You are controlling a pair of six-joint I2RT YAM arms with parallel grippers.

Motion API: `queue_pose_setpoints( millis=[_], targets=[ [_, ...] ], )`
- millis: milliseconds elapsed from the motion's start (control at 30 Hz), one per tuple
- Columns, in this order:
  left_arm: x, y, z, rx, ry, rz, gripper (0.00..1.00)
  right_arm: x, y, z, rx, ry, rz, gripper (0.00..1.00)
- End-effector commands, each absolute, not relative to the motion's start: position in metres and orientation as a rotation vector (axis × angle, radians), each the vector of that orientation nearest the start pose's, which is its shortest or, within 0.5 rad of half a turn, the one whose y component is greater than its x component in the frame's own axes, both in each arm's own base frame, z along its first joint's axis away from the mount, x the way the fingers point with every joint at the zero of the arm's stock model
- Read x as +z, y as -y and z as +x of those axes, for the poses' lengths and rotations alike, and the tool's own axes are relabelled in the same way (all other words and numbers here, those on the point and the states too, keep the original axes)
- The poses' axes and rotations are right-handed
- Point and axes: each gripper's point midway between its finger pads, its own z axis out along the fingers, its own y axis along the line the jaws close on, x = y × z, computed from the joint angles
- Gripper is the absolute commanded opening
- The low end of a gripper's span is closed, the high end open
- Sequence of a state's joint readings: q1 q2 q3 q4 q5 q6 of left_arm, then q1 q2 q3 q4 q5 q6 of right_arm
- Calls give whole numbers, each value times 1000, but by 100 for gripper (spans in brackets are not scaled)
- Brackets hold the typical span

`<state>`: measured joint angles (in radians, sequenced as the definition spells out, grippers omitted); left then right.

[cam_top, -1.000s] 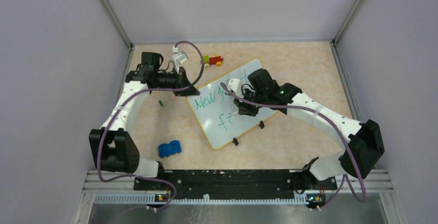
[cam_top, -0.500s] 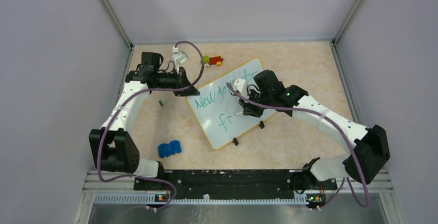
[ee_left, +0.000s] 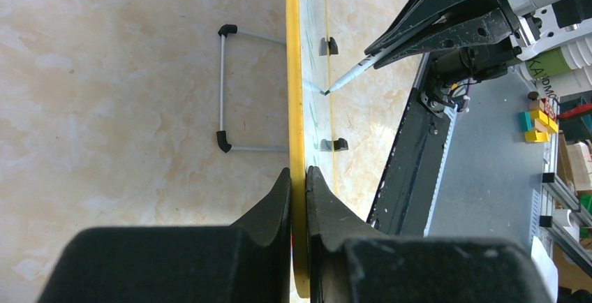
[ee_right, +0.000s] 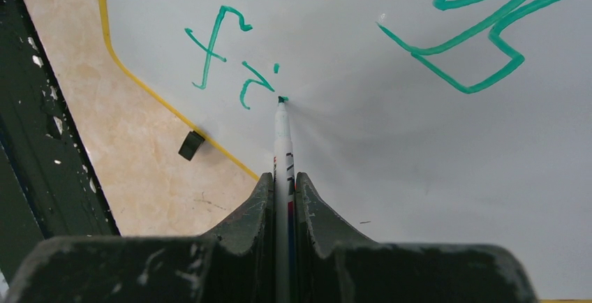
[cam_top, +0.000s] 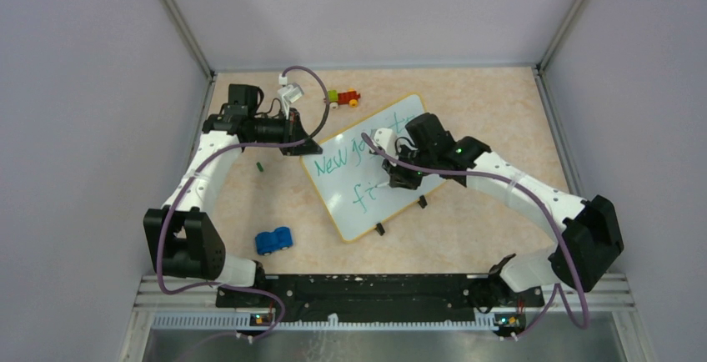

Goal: Write a sentence on the whiteboard
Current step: Write on the whiteboard at the whiteboard stand.

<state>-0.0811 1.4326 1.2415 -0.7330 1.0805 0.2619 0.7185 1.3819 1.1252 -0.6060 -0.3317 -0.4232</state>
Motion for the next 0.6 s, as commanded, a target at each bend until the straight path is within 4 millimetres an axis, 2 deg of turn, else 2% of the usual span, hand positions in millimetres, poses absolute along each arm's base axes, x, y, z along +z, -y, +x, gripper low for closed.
queue_pose_setpoints(
  millis=[0,267,400,567],
  targets=[
    [221,177,290,-1170,-2023,860,0,154,-268,245,540,-1947,-1430,0],
    [220,177,291,-1174,-2023,861,0,134,-260,232,561,-2000,-1443,0],
    [220,177,292,-1176,-2024,860,0,137,-260,233,559,-1993,-1440,0],
    [219,177,292,-1179,-2026,858,0,152,-267,240,563,-1956,-1420,0]
  ],
)
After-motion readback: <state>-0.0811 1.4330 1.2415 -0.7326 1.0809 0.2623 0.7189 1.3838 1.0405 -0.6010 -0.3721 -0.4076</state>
